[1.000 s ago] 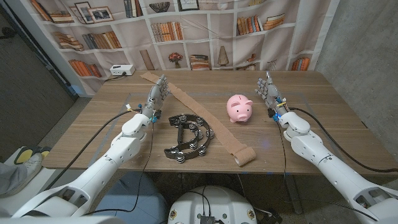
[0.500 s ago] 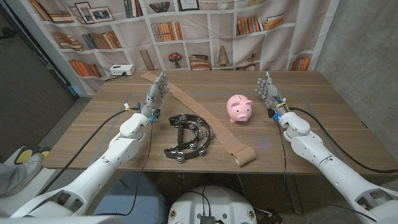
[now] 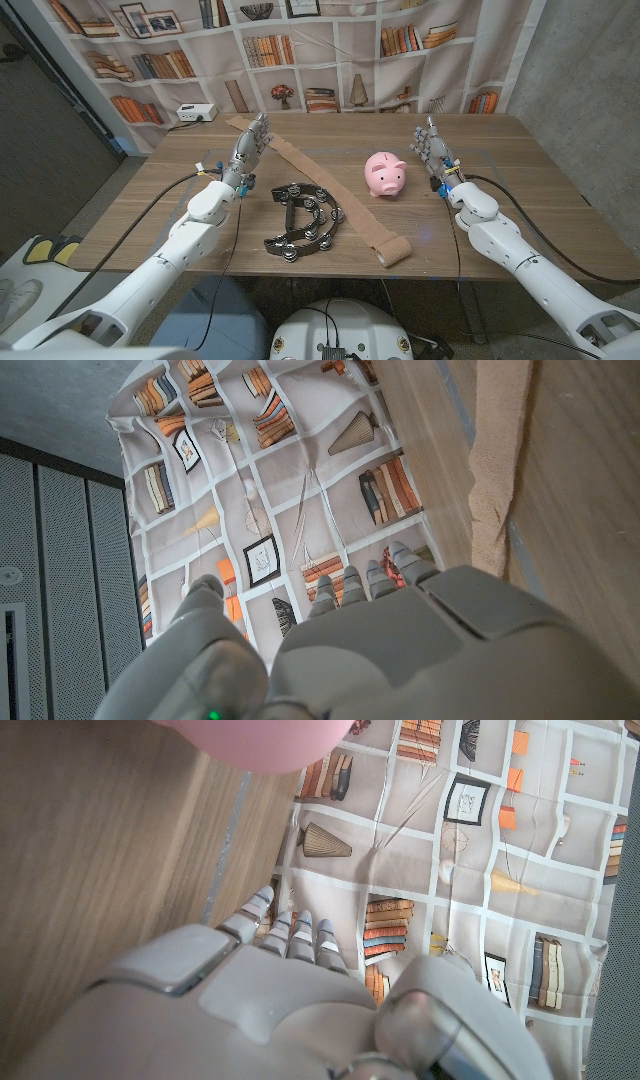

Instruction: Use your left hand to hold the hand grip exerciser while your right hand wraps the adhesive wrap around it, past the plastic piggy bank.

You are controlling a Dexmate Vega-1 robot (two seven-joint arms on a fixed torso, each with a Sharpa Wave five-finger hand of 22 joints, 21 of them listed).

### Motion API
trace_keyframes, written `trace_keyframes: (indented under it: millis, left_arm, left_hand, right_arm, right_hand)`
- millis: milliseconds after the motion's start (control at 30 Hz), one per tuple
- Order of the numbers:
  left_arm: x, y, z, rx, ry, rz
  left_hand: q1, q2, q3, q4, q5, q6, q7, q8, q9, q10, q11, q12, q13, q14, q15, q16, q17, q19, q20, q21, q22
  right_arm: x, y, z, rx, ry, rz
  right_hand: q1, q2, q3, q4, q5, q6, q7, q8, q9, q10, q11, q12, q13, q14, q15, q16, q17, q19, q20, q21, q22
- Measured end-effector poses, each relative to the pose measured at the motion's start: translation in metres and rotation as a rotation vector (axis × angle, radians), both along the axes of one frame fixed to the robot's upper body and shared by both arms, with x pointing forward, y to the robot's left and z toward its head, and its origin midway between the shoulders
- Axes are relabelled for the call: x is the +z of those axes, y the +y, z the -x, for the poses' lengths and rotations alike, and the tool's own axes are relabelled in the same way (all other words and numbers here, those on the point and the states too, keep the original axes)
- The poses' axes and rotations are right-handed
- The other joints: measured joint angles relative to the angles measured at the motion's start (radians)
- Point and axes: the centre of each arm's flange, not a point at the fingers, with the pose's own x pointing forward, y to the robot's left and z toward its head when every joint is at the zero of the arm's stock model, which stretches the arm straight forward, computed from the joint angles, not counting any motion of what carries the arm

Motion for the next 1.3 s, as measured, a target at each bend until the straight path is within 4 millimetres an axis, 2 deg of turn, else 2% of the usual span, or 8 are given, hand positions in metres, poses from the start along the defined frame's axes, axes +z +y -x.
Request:
trace_keyframes:
  millis: [733,1067,1300]
  left_arm:
    - [0.008,-0.01,0.021,0.032,-0.036,-0.062]
    - [0.014,-0.002,0.037,0.06,-0.061,-0.076]
    - [0.015,0.002,0.039,0.072,-0.076,-0.1]
  left_hand:
    - [0.0,0.0,0.0,-0.009,0.0,0.0,0.0,0.0,0.0,0.0,0.0,0.004,0.0,-0.013,0.006,0.0,0.0,-0.003,0.003,0.0,0.0]
    - [0.0,0.0,0.0,-0.009,0.0,0.0,0.0,0.0,0.0,0.0,0.0,0.004,0.0,-0.02,0.006,0.0,0.0,-0.003,0.003,0.0,0.0]
    - [0.0,0.0,-0.003,-0.011,0.0,0.0,0.0,0.0,0.0,0.0,0.0,0.004,0.0,-0.02,0.006,0.0,0.0,-0.009,0.009,0.0,0.0]
  right_arm:
    - [-0.005,-0.007,0.012,-0.003,-0.015,0.027]
    - [-0.002,-0.003,0.013,0.013,-0.021,0.038]
    - [0.003,0.0,0.014,0.019,-0.03,0.053]
  right_hand:
    - [0.01,0.002,0.003,-0.003,0.0,-0.004,-0.004,0.0,0.0,0.0,0.0,0.0,0.0,-0.01,-0.01,0.0,0.0,0.0,0.0,0.0,0.0]
    - [0.021,0.005,0.008,-0.008,0.0,-0.015,-0.007,0.0,0.0,-0.013,-0.005,0.0,0.0,-0.023,-0.012,0.0,0.0,-0.01,-0.002,0.0,0.0]
    - [0.026,0.01,0.013,-0.013,0.0,-0.015,-0.007,0.0,0.0,-0.013,-0.005,0.0,0.0,-0.023,-0.012,0.0,0.0,-0.015,0.003,0.0,0.0]
